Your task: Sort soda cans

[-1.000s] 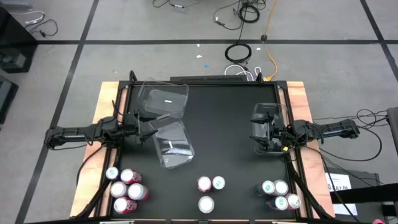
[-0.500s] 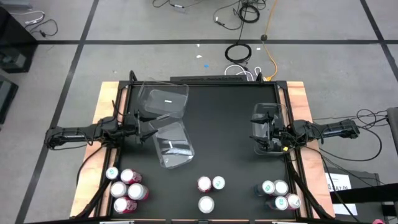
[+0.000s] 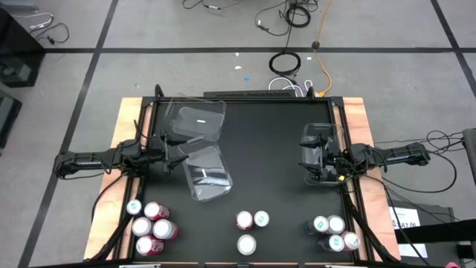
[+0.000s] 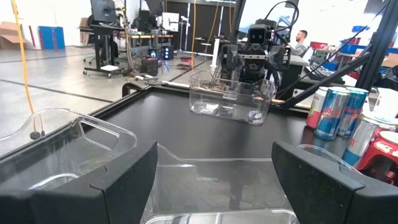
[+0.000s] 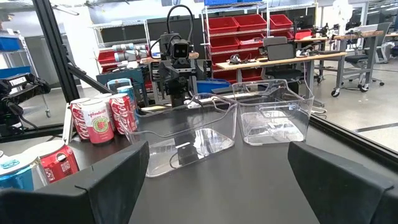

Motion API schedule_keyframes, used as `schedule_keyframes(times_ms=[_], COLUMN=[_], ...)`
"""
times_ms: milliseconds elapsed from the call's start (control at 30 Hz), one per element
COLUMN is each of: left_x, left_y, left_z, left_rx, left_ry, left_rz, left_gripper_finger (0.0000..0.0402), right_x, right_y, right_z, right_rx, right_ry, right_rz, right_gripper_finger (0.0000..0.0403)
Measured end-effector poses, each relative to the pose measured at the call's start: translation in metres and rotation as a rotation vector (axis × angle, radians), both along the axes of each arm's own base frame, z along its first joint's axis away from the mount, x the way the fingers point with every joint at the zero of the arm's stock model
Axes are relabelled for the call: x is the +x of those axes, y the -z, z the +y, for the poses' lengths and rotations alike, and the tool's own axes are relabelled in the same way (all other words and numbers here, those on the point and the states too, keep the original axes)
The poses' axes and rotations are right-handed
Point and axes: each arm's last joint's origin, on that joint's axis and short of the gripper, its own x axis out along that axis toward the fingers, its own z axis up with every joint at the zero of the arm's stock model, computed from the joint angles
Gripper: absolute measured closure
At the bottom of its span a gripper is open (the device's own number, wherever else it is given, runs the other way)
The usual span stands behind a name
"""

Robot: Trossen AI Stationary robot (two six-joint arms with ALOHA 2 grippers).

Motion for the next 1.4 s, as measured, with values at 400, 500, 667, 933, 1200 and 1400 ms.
schedule_keyframes(times_ms=[400,500,667,933,1200,1400], left_x=[0.0,0.0,0.0,0.0,0.0,-0.001], left_y=[0.0,0.0,0.0,-0.001,-0.012,-0.018], left_z=[0.0,0.0,0.0,0.0,0.0,0.0], left_rx=[0.0,0.0,0.0,-0.01,-0.18,-0.274], left_ry=[0.0,0.0,0.0,0.0,0.007,0.02], left_rz=[0.0,0.0,0.0,-0.013,-0.154,-0.239], left_gripper_finger=[0.0077,0.0077,0.0077,0.0077,0.0077,0.0077], right_x=[0.0,0.0,0.0,0.0,0.0,0.0], right_y=[0.0,0.0,0.0,0.0,0.0,0.0], right_z=[0.0,0.0,0.0,0.0,0.0,0.0], right_rx=[0.0,0.0,0.0,0.0,0.0,0.0], right_ry=[0.0,0.0,0.0,0.0,0.0,0.0], right_rz=[0.0,0.0,0.001,0.0,0.0,0.0], right_gripper_finger=[0.0025,0.0025,0.0025,0.0025,0.0025,0.0025])
